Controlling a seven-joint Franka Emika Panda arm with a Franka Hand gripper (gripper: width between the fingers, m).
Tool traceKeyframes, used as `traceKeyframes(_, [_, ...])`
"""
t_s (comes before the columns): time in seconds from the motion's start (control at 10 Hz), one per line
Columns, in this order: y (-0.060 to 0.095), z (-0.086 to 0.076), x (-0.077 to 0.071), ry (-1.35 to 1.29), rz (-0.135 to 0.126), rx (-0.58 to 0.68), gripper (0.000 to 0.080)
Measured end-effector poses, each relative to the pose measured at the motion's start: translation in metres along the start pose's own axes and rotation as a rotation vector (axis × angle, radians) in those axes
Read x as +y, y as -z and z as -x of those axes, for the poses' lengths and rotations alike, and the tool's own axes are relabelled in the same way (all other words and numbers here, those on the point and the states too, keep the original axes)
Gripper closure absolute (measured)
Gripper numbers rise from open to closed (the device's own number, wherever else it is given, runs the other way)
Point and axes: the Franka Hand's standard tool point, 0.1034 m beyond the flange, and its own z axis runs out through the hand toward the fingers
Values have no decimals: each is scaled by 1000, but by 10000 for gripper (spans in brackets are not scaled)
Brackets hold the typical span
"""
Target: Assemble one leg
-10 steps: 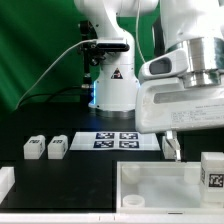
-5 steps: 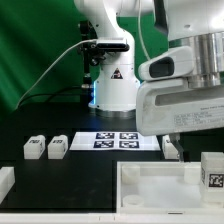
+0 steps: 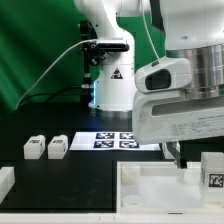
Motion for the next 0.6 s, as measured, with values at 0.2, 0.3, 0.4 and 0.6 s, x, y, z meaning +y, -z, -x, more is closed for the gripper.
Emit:
traceKeyframes(0.2, [-3, 1, 1, -8, 1, -4, 151])
traceKeyframes(0.3, [-3, 1, 1, -8, 2, -5, 151])
traceKeyframes(0.4, [-3, 1, 2, -8, 2, -5, 280])
traceKeyframes(0.6, [-3, 1, 2, -9, 2, -5, 508])
